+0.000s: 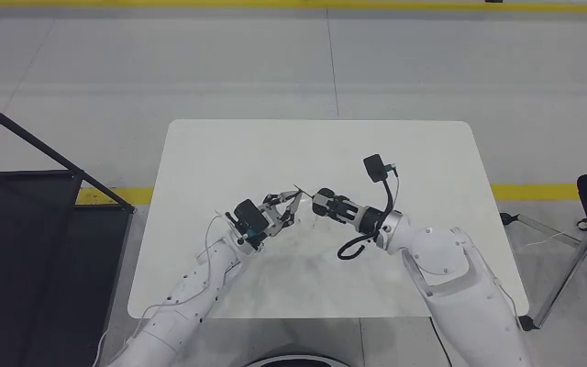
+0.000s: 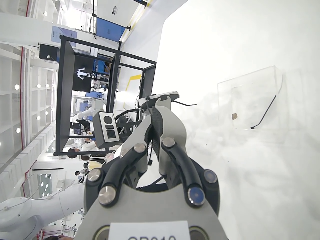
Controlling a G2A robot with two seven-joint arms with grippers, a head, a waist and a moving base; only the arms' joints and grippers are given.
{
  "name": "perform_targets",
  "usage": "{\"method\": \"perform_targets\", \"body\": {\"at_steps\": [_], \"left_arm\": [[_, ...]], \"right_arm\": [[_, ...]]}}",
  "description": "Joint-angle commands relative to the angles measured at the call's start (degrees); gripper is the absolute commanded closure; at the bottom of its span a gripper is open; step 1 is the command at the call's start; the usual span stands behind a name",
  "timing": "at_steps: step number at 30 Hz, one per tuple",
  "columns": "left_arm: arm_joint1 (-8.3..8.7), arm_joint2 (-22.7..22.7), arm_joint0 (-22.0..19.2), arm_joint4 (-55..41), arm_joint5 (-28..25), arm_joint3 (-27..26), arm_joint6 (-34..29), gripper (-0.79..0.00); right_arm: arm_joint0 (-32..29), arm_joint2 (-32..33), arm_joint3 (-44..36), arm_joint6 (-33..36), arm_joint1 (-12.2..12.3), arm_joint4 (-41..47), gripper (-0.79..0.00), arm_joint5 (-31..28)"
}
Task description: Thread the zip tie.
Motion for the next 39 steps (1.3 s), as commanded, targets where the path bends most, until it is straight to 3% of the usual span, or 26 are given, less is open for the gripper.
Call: {"method": "perform_targets", "body": {"at_steps": [1,26,39], "left_arm": [[0.01,0.03,0.05,0.17,-0.05,-0.04,0.17,0.0],[0.09,-0.49,0.87,0.3,0.49,-0.8,2.64,0.0],[0.03,-0.07,0.4,2.41,1.6,-0.04,1.79,0.0]], "right_arm": [[0.2,-0.17,0.09,0.05,-0.02,-0.24,0.0,0.39],[1.68,-2.23,0.15,-0.53,-0.34,-3.96,0.0,4.4],[0.97,-1.54,-0.31,-0.74,-0.33,-3.55,0.0,3.17]]}}
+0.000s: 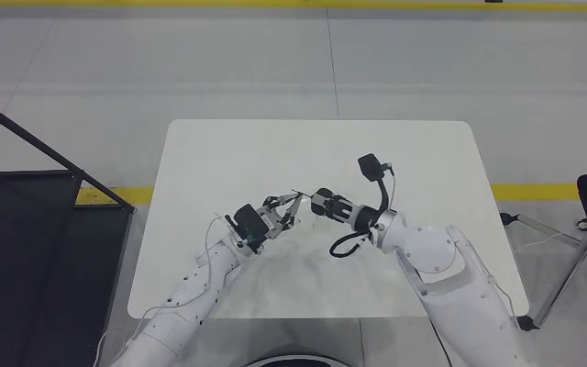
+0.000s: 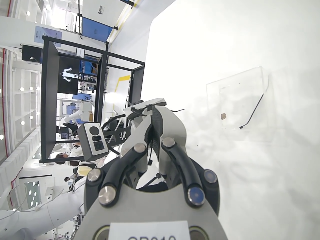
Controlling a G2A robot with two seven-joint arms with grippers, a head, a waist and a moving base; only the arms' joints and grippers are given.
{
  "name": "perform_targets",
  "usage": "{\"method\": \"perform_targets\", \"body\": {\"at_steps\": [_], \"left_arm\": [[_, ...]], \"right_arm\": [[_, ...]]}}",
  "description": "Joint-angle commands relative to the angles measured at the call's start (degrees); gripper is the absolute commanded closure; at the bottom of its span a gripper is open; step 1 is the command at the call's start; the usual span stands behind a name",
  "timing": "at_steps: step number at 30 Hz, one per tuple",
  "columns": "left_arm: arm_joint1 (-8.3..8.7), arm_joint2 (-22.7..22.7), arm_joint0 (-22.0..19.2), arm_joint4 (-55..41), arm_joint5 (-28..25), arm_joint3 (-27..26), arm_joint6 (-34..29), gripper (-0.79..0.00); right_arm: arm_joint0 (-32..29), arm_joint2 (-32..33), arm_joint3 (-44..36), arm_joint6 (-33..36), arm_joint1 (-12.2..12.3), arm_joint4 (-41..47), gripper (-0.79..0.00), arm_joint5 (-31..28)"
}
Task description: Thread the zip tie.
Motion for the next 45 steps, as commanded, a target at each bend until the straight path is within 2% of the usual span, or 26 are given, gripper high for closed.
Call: {"method": "perform_targets", "body": {"at_steps": [1,13,14,15,18,24,29,45], "left_arm": [[-0.03,0.12,-0.05,0.28,0.19,0.12,-0.06,0.0],[-0.13,0.29,-0.23,-0.5,-1.06,0.43,0.42,0.0],[-0.16,-0.03,-0.2,-1.86,-1.55,0.39,0.61,0.0],[-0.25,-0.5,-0.09,-3.86,-1.72,0.28,0.75,0.0],[-0.36,-1.24,-0.02,-9.17,-5.94,-0.54,0.57,0.0],[-0.32,-2.6,0.56,-14.57,-10.0,-2.28,-1.1,0.0],[-0.16,-3.64,0.55,-22.34,-19.58,-3.47,-5.36,0.0],[-0.16,-3.64,0.55,-22.34,-19.58,-3.47,-5.36,0.0]], "right_arm": [[-0.15,0.12,-0.02,-0.04,0.01,0.11,0.0,-0.36],[-0.34,0.45,0.01,0.04,0.0,0.22,-0.006,-0.85],[-0.3,0.55,0.11,0.1,-0.01,0.47,-0.24,-0.8],[-0.25,0.72,0.19,0.16,-0.01,0.68,-0.413,-0.81],[-0.39,1.52,0.34,0.28,0.05,1.51,-0.785,-1.04],[-1.64,3.71,0.15,0.34,0.31,3.4,-0.785,-2.92],[-2.37,5.17,0.28,0.15,0.54,3.52,-0.785,-2.33],[-2.37,5.17,0.28,0.15,0.54,3.52,-0.785,-2.33]]}}
